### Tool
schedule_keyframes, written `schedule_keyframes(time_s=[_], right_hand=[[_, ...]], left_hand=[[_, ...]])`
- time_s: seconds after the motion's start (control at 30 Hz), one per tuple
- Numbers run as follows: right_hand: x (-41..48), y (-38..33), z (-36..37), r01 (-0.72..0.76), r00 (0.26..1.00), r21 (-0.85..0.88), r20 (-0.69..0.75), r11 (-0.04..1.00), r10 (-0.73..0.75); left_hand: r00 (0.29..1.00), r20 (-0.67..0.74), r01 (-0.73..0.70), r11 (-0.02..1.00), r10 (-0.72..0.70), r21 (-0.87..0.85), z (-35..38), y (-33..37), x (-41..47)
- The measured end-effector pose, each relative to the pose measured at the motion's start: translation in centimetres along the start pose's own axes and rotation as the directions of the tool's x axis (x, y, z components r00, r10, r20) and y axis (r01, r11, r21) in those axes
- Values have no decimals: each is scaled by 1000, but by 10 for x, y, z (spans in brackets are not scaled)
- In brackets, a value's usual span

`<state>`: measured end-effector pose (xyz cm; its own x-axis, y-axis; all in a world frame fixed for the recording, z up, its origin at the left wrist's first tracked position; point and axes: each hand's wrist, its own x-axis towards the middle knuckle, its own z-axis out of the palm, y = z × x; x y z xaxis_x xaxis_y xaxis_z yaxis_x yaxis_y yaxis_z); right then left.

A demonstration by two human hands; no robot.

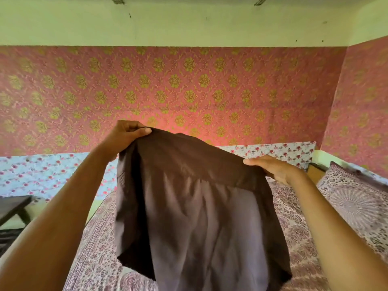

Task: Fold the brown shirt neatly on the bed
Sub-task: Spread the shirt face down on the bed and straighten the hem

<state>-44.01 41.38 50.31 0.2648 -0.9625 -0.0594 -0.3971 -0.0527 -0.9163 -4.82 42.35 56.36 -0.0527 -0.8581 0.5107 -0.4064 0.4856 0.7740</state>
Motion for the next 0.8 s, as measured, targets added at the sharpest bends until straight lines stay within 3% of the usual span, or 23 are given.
schedule_keyframes(time_s=[0.17, 0.23, 0.33, 0.43, 0.57, 0.63, 0.7, 0.8], right_hand=[[-11, 24, -16, 132, 973, 107, -202, 986, -108], [-14, 33, -24, 248, 905, 54, -370, 967, -211], [-23, 40, -35, 373, 669, -289, -575, 882, -471], [-33, 36, -39, 386, 403, -475, -684, 791, -608], [-29, 23, -48, 427, 85, -582, -736, 692, -671], [-18, 15, -52, 420, -34, -642, -717, 641, -696], [0, 15, -55, 344, -71, -695, -690, 632, -720], [35, 39, -56, 173, 12, -744, -654, 646, -756]], left_hand=[[997, -81, 21, 997, -14, 79, 10, 7, -21], [999, -38, 39, 981, -32, 190, 16, 8, -28], [999, 28, 29, 938, -41, 345, 29, 17, -42], [1000, 2, -6, 950, 5, 311, 40, 33, -55], [963, -243, -69, 980, 114, 187, 48, 48, -51], [914, -379, -88, 981, 147, 170, 52, 45, -41], [870, -449, -102, 965, 205, 243, 59, 32, -30], [883, -351, -46, 802, 311, 596, 71, -8, -17]])
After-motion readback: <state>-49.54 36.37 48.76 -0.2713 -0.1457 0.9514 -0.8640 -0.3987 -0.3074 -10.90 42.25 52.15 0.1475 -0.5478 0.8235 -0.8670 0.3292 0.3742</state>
